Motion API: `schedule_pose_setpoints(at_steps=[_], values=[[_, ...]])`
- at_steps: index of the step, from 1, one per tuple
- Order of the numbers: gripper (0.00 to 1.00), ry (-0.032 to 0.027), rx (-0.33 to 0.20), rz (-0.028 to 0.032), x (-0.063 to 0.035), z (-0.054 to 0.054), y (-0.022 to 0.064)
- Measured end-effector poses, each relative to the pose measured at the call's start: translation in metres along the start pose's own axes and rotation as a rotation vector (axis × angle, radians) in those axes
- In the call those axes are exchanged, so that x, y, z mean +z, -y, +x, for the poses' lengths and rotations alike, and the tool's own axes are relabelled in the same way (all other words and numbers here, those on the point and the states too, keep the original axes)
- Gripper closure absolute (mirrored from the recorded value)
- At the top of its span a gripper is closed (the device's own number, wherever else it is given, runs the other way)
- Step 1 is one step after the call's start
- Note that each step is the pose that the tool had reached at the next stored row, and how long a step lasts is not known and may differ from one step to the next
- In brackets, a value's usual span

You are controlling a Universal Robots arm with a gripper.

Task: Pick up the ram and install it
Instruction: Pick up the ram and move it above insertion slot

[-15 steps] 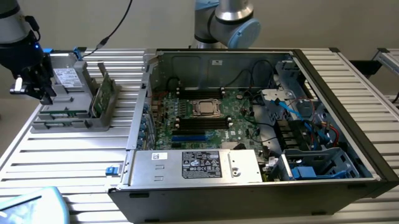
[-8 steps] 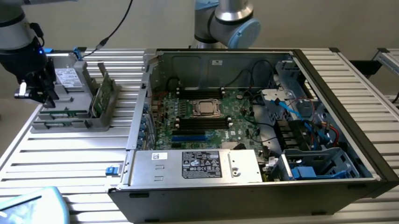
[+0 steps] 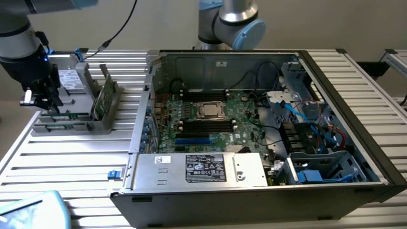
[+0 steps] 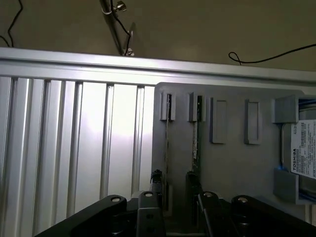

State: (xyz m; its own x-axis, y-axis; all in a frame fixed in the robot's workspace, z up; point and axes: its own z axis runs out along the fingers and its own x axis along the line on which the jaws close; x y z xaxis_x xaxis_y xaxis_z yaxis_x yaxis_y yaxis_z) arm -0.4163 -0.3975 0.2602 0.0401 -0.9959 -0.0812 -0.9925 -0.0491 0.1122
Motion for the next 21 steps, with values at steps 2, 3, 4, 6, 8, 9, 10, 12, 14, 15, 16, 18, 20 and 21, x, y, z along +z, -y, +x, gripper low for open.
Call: schedule_pose_setpoints(at_steps=[2, 3, 4, 6, 8, 9, 10, 12, 14, 15, 16, 18, 20, 21], values=[[0.67, 0.0000, 0.000, 0.0013, 0.0036, 0.000, 0.0005], [0.67, 0.0000, 0.000, 0.0022, 0.0055, 0.000, 0.0006], [0.67, -0.0001, 0.000, 0.0030, 0.0073, 0.001, 0.0008], [0.67, -0.0002, 0.000, 0.0046, 0.0109, 0.001, 0.0012], [0.67, -0.0003, 0.000, 0.0062, 0.0145, 0.001, 0.0016], [0.67, -0.0003, 0.000, 0.0070, 0.0164, 0.001, 0.0018], [0.67, -0.0003, 0.000, 0.0076, 0.0181, 0.001, 0.0020], [0.67, -0.0004, -0.001, 0.0087, 0.0217, 0.002, 0.0025], [0.67, -0.0005, -0.001, 0.0096, 0.0253, 0.002, 0.0028], [0.67, -0.0005, -0.001, 0.0100, 0.0271, 0.002, 0.0030], [0.67, -0.0004, -0.001, 0.0103, 0.0289, 0.002, 0.0032], [0.67, -0.0004, -0.001, 0.0108, 0.0322, 0.003, 0.0036], [0.67, -0.0003, -0.001, 0.0111, 0.0355, 0.003, 0.0040], [0.67, -0.0004, -0.001, 0.0111, 0.0370, 0.003, 0.0042]])
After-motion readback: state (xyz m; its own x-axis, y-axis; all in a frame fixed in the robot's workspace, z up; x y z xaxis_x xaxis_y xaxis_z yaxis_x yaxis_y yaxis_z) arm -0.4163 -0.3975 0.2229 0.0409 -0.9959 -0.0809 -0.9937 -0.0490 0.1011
